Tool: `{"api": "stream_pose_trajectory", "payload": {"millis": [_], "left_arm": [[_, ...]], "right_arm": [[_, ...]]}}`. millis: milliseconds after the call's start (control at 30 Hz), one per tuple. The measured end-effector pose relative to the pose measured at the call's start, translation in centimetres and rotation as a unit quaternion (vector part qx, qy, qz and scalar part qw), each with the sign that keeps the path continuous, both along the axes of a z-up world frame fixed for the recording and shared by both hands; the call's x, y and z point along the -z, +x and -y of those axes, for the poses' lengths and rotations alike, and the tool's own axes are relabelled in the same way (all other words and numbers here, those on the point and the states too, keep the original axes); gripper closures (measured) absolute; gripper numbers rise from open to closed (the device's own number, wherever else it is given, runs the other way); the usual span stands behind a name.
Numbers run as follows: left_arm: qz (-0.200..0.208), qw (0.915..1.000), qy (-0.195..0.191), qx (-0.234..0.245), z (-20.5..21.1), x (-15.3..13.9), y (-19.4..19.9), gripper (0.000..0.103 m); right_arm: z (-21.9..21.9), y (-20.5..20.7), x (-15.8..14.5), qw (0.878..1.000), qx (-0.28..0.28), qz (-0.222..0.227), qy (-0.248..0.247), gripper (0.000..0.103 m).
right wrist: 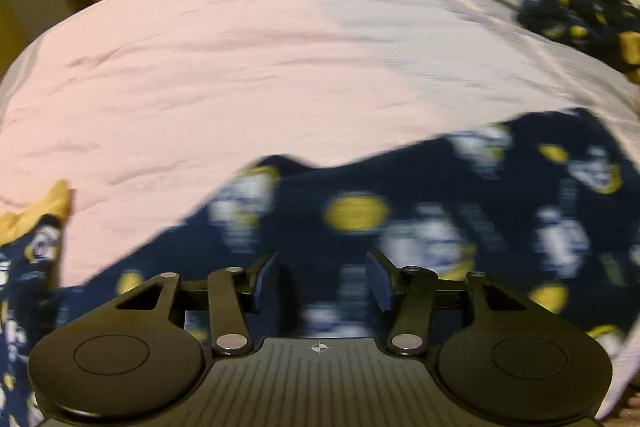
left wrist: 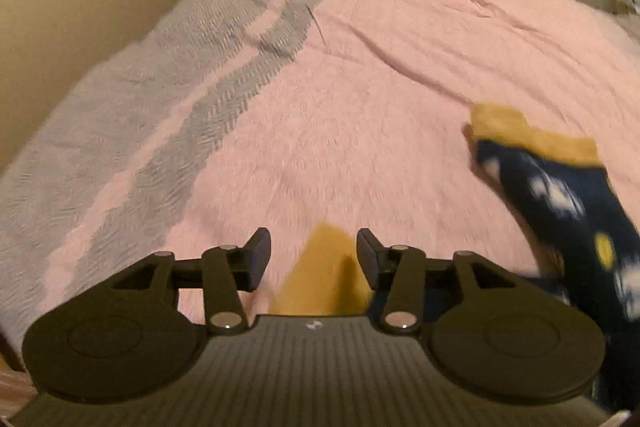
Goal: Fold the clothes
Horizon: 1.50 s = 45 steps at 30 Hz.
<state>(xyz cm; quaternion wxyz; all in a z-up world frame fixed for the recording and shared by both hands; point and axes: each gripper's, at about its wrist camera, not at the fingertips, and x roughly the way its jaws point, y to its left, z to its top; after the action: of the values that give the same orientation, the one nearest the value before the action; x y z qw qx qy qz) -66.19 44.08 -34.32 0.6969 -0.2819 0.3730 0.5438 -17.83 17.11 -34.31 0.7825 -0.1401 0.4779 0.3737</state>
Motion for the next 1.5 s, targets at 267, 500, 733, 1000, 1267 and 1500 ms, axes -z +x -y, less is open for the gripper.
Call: {"api": "stream_pose_trajectory", "payload": {"millis": [267,500,733,1000,1267,1500], "left_arm": [[0.033,0.9991,-0.028,-0.004,-2.1,3.0,-2.0,0.095],[0.086,0.9933,-0.013,-0.076,-2.9,-0.4,-6.1,0.086],[0.181,0.9709,-0.056,-0.147,-0.1,-3.1,-12.2,0.085],[0.185,0.9572,-0.064,-0.213,5.0,-4.3,-16.6,0.085],[0.205,0.9493,-0.087,-0.222,7.0,-4.5,-18.0,0.085],[0.302,0.9242,-0.138,-0.188,8.0,-3.2,-14.9,0.081]], "right_arm": [[-5.0,-1.9,-0.3,0.999,-0.029,-0.005,0.034,0.051],[-11.1,-2.9,3.5,0.973,-0.050,-0.213,0.074,0.051],[-16.4,-6.6,10.3,0.913,0.003,-0.390,0.116,0.047],[-16.6,-21.0,2.7,0.919,-0.276,-0.215,0.183,0.101],[-11.7,-36.6,-1.3,0.824,-0.551,-0.054,0.119,0.044],[-6.7,-32.3,-1.1,0.878,-0.472,0.040,0.062,0.044]]}}
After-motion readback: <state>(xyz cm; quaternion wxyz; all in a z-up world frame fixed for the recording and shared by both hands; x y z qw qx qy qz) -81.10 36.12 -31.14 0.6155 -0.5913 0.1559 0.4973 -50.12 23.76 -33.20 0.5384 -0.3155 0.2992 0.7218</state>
